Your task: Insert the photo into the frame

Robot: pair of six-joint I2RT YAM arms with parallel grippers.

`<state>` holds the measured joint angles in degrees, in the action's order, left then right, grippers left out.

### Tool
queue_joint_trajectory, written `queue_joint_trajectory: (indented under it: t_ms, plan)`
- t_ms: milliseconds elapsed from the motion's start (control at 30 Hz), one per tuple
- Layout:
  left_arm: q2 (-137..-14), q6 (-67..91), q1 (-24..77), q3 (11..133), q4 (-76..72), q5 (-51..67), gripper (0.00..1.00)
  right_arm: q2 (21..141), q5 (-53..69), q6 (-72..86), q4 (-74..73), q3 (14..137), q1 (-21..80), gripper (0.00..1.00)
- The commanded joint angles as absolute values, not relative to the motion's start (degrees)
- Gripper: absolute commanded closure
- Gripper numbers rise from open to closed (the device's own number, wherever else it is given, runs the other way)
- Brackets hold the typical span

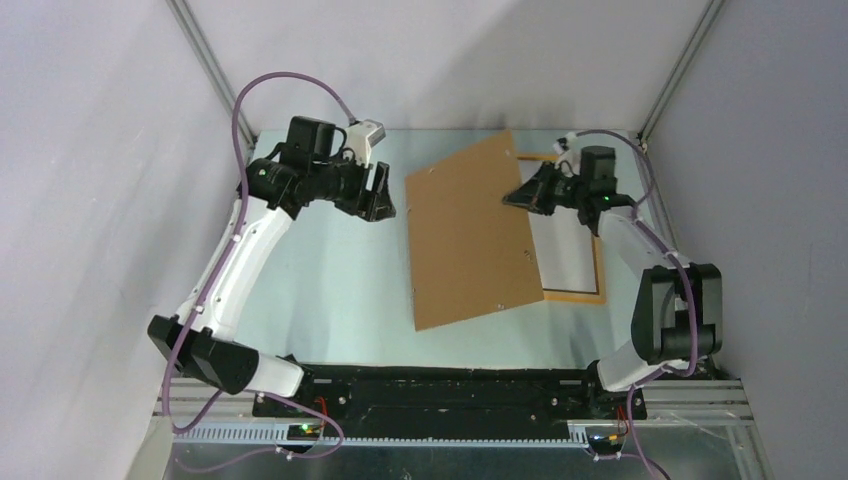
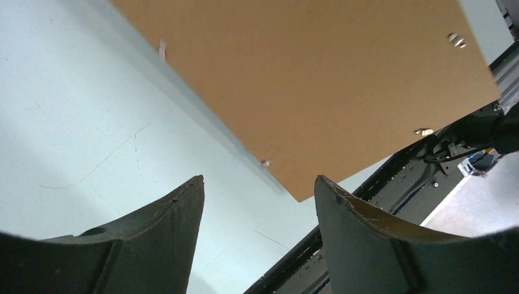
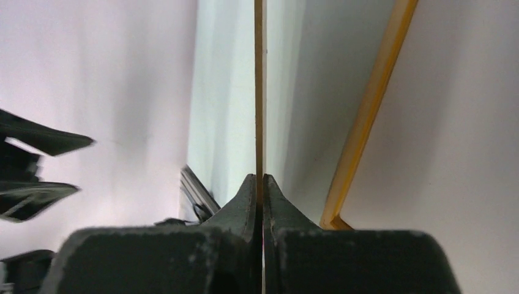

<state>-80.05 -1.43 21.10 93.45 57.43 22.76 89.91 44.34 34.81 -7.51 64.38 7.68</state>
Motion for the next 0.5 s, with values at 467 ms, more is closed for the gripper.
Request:
queue_joint_trajectory:
  t_ms: [467]
  plan:
    - [-84.86,-2.24,18.61,90.33,51.15,25.84,0.3,84.8,66.06,54.15,15.07,61.52,-17.83,1.0]
